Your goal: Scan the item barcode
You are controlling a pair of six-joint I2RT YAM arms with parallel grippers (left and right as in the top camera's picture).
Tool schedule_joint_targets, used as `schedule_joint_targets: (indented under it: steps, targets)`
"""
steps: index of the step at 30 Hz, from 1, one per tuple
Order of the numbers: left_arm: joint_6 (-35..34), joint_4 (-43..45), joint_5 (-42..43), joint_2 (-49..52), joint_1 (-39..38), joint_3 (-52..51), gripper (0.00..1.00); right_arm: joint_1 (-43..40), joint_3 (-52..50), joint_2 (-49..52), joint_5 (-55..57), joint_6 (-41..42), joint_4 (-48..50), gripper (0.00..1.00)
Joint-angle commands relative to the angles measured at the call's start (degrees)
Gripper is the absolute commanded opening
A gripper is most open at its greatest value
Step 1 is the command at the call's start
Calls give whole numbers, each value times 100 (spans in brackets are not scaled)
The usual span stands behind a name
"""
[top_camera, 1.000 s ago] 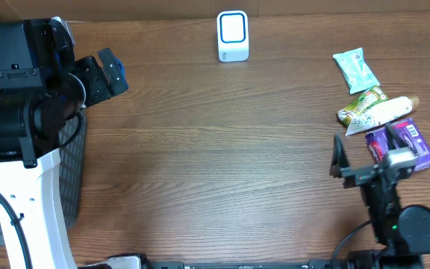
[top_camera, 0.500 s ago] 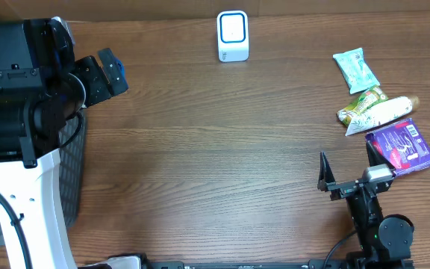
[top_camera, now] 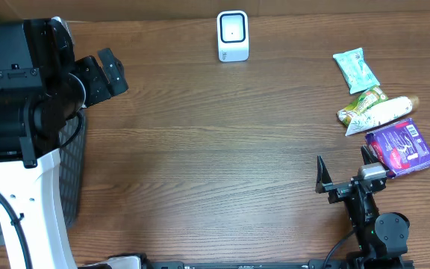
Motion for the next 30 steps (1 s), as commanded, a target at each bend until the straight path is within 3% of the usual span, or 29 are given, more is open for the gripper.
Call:
schedule_joint_targets:
  steps: [1,20,23,26,30]
  targets:
    - [44,15,-48,20,22,74,100,26,-59,-61,72,15,15,100]
    - [48,-221,-59,20,22,74,100,26,-59,-61,72,15,15,100]
    - [46,-271,-546,-109,-81,4,100,26,-59,-61,72,15,13,100]
    - [55,68,-981,-472,-415,-367,100,26,-59,-61,72,15,13,100]
    - [424,1276,-1032,-1241,-726,-1464,100,26,-59,-61,72,15,13,100]
